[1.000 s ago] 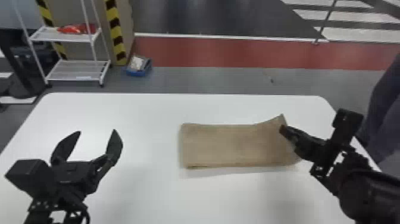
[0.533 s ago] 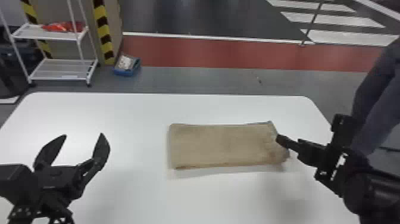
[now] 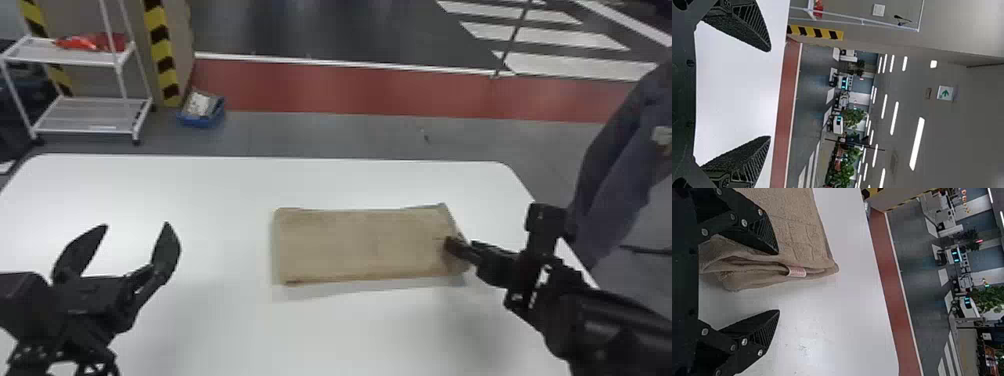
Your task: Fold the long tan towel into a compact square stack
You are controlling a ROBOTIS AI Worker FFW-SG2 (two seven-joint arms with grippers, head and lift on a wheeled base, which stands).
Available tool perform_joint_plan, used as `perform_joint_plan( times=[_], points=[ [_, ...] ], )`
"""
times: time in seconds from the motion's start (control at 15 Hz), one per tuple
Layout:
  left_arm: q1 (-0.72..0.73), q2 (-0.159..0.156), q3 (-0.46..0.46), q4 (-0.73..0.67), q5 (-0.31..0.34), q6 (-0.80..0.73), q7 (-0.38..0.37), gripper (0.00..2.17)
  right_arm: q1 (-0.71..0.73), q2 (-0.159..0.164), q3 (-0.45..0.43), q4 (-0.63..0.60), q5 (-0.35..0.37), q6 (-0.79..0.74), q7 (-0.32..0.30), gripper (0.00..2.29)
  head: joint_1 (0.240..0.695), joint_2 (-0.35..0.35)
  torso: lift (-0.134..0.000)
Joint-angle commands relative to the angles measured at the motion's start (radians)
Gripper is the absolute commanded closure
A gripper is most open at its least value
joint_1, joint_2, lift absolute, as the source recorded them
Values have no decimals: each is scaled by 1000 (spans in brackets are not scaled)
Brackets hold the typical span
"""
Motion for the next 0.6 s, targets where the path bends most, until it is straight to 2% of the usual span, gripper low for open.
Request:
perform_joint_plan(
  times=[0.0,0.07,0.2,0.33,0.53],
  points=[
    [0,0,1,2,1,-2,0,87,10,4,6,-2,-2,0,2,1457,695,-154,-122],
    [0,0,0,2,1,1,-2,87,13,8,4,-9,-2,3,2,1629,695,-147,-122],
    [0,0,0,2,-1,1,-2,87,20,9,3,-21,-4,6,4,1696,695,-144,-122],
    [0,0,0,2,-1,1,-2,87,20,8,-8,-24,-11,12,4,2003,695,-143,-122],
    [4,2,0,-3,-1,1,-2,87,53,11,-48,-113,-85,18,4,2003,695,-149,-122]
  ],
)
